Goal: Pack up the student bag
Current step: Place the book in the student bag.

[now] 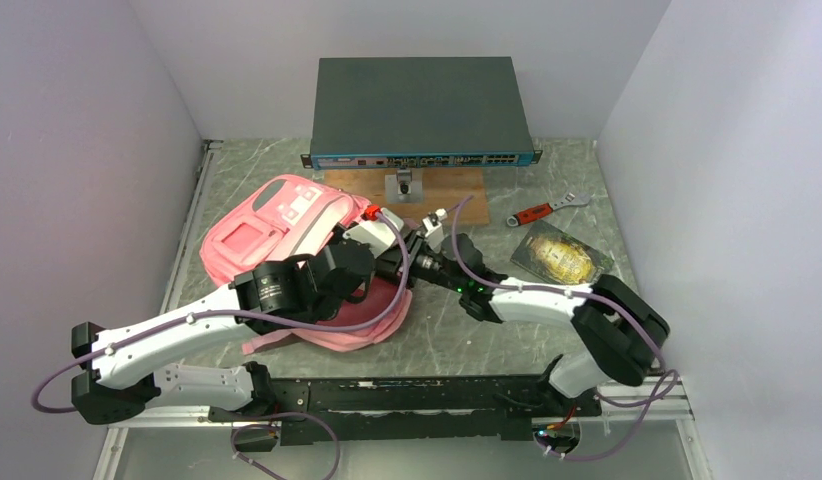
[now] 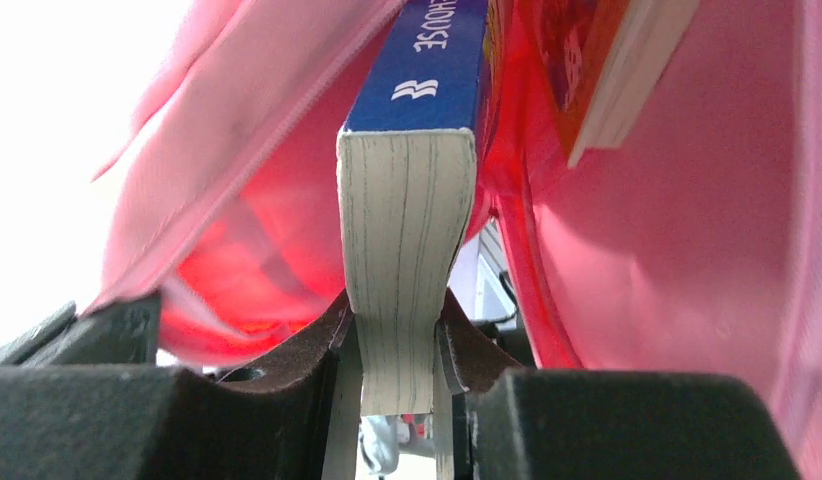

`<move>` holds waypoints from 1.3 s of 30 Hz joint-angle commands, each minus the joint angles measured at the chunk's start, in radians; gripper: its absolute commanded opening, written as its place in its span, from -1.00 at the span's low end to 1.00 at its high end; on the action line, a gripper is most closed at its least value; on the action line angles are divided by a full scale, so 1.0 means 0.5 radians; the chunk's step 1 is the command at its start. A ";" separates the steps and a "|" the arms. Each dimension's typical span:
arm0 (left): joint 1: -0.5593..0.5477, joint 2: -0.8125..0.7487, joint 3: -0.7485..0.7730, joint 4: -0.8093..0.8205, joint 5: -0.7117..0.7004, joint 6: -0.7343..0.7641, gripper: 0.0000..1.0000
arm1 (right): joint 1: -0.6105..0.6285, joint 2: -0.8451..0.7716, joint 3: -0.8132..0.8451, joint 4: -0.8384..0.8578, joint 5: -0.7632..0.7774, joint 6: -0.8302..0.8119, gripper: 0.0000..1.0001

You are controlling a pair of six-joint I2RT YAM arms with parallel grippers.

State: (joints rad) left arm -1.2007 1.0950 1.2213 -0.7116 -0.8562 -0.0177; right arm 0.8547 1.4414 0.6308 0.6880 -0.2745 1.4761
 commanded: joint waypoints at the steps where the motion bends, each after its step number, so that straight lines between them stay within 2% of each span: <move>1: -0.007 -0.051 0.167 0.230 0.038 0.112 -1.00 | 0.049 0.215 0.272 0.512 0.180 -0.022 -1.00; 4: -0.007 -0.034 0.200 0.218 0.046 0.133 -1.00 | 0.096 0.425 0.422 0.516 0.235 -0.077 -1.00; 10: -0.007 -0.064 0.206 0.189 -0.103 0.203 -1.00 | 0.151 0.756 0.542 0.785 0.339 -0.129 -1.00; 13: -0.007 -0.114 0.167 0.214 -0.091 0.224 -1.00 | 0.163 0.854 0.627 0.677 0.277 -0.198 -1.00; 15: -0.007 -0.149 0.141 0.244 -0.050 0.203 -1.00 | 0.180 0.881 0.650 0.563 0.242 -0.241 -0.84; 19: -0.009 -0.174 0.109 0.268 -0.056 0.155 -1.00 | 0.197 0.872 0.541 0.513 0.210 -0.297 -0.29; 23: -0.007 -0.176 0.102 0.255 -0.063 0.138 -1.00 | 0.196 0.779 0.501 0.163 0.117 -0.458 0.23; 27: -0.007 -0.192 0.069 0.286 -0.058 0.148 -1.00 | 0.196 0.642 0.391 0.007 0.042 -0.597 0.52; 30: -0.007 -0.189 0.059 0.263 -0.053 0.129 -1.00 | 0.193 0.562 0.306 -0.065 0.018 -0.646 0.53; 37: -0.007 -0.190 0.060 0.232 -0.029 0.091 -1.00 | 0.176 0.580 0.247 0.039 -0.002 -0.627 0.32; 39: -0.007 -0.189 0.068 0.222 -0.015 0.076 -1.00 | 0.171 0.642 0.307 0.047 -0.022 -0.631 0.18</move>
State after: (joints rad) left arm -1.1999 1.0420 1.2190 -0.7067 -0.8356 0.0360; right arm 0.9474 1.7332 0.7467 0.6807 -0.2630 1.1870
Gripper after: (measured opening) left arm 0.022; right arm 0.651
